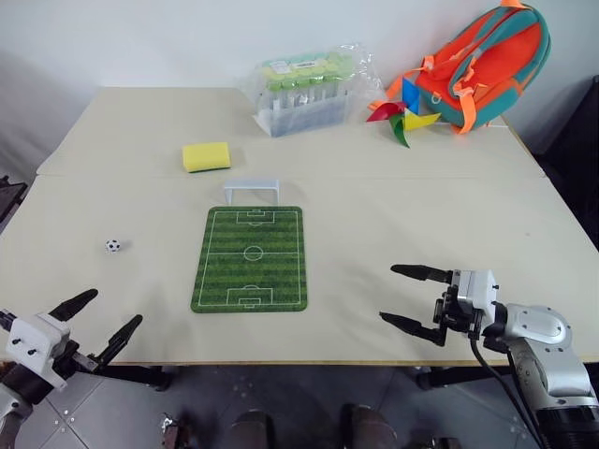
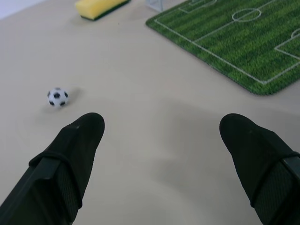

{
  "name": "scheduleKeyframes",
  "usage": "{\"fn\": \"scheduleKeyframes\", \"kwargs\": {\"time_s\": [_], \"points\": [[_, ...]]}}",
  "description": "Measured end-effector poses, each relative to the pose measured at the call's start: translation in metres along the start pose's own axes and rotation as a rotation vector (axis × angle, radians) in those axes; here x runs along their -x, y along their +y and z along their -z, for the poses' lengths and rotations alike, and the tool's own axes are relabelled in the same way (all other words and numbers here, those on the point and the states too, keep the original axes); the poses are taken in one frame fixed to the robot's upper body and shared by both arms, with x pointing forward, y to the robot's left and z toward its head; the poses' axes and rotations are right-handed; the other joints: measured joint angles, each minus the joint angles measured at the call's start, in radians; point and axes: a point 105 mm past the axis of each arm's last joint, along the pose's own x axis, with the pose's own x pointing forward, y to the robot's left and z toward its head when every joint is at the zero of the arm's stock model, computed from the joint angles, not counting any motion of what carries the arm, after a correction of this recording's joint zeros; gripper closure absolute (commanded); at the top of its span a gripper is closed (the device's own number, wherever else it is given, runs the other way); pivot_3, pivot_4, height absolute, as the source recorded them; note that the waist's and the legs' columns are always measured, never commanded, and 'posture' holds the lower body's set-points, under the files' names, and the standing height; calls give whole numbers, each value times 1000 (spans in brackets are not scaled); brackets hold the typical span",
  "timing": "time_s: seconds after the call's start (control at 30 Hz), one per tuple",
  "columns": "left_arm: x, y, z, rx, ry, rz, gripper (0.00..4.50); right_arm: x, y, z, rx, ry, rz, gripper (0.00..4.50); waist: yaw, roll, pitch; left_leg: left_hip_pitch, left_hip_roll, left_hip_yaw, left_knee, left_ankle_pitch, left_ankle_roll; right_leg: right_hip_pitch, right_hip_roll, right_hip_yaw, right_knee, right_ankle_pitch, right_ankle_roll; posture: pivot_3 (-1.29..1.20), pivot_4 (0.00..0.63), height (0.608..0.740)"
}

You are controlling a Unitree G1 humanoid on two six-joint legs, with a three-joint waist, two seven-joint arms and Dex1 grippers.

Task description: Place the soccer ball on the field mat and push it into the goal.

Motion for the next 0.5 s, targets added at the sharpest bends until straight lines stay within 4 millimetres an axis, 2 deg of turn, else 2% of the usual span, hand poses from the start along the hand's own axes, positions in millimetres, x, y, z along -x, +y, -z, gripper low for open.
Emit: {"fn": "scheduleKeyframes", "kwargs": {"time_s": [0.1, 0.17, 0.23, 0.3, 0.37, 0.5], "points": [[-1, 1, -1, 2, -4, -4, 16, -1, 1, 0, -8, -1, -12, 0, 0, 0, 0, 0, 0, 0, 0, 0, 0, 0, 0, 0, 0, 0, 0, 0, 150, 740], [0, 4, 2, 70, -2, -25, 16, -5, 6, -3, -26, -30, -39, 0, 0, 0, 0, 0, 0, 0, 0, 0, 0, 0, 0, 0, 0, 0, 0, 0, 150, 740], [5, 8, 7, 185, -19, -81, 16, -16, 13, -16, -43, -153, -49, 0, -6, 0, 0, 1, 1, 0, 0, 0, -1, 0, 0, 0, 1, 0, 0, 0, 150, 740], [13, 11, 13, 296, -55, -172, 16, -25, 15, -30, -61, -277, -33, 0, -8, 0, 0, 1, 1, 0, 0, -1, -1, 0, 0, 1, 0, 0, 0, 0, 150, 740], [28, 15, 25, 369, -64, -288, 16, -28, 12, -38, -69, -325, -4, 0, -3, -1, 0, 1, 1, 0, 1, -1, 0, 0, 0, 1, 1, 0, 0, 0, 150, 740], [52, 15, 48, 458, -56, -488, 16, -34, 12, -45, -70, -389, 27, 0, 2, -1, -1, 1, 1, 0, 2, -1, -1, 0, 1, 1, 1, 0, 0, 0, 150, 740]]}}
